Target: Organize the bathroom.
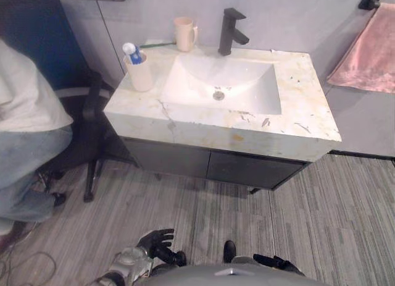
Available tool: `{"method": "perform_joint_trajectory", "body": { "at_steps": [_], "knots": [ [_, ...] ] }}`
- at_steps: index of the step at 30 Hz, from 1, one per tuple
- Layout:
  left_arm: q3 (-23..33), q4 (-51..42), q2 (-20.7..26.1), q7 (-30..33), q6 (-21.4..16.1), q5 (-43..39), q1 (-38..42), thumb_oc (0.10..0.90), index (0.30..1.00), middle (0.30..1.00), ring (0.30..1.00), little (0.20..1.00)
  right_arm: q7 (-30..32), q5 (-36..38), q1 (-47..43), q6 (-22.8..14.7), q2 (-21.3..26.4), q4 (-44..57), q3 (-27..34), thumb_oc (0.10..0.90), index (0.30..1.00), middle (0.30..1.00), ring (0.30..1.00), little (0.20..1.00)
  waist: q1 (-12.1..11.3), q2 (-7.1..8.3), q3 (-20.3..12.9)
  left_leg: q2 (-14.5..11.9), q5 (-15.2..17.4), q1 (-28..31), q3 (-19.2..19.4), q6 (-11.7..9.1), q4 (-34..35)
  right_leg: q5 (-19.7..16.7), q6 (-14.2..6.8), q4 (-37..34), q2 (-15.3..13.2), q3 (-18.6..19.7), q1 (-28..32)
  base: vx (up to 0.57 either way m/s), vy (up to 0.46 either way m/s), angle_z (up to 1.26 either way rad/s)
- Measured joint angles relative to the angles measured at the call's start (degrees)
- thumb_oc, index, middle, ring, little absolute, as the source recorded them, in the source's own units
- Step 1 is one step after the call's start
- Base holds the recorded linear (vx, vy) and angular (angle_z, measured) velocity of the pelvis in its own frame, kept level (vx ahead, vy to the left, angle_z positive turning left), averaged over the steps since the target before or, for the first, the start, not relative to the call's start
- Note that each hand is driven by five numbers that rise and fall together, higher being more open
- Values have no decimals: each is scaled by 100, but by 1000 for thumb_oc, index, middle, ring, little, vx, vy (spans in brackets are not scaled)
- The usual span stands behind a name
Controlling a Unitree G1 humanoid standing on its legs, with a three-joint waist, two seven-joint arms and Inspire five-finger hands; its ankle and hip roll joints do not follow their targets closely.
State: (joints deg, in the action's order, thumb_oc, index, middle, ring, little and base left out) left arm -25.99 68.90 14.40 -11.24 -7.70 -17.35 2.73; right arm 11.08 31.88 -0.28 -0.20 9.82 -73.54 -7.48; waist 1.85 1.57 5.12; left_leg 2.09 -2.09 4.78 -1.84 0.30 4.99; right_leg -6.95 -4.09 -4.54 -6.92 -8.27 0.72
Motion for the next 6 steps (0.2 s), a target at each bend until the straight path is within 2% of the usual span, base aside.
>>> {"method": "perform_joint_trajectory", "body": {
  "at_steps": [6],
  "knots": [
    [-6, 37, 17, 129, -4, 25, -42, 800, 900, 900, 900, 900, -128, -366, -21, 81, 3, 1, -223, 800, 900, 900, 900, 900, -31, 47, -143, -8, 13, 69, 17, 16, 10, 6, -10, -1, 14, 33, 50, -15, 18, -1]
  ]
}}
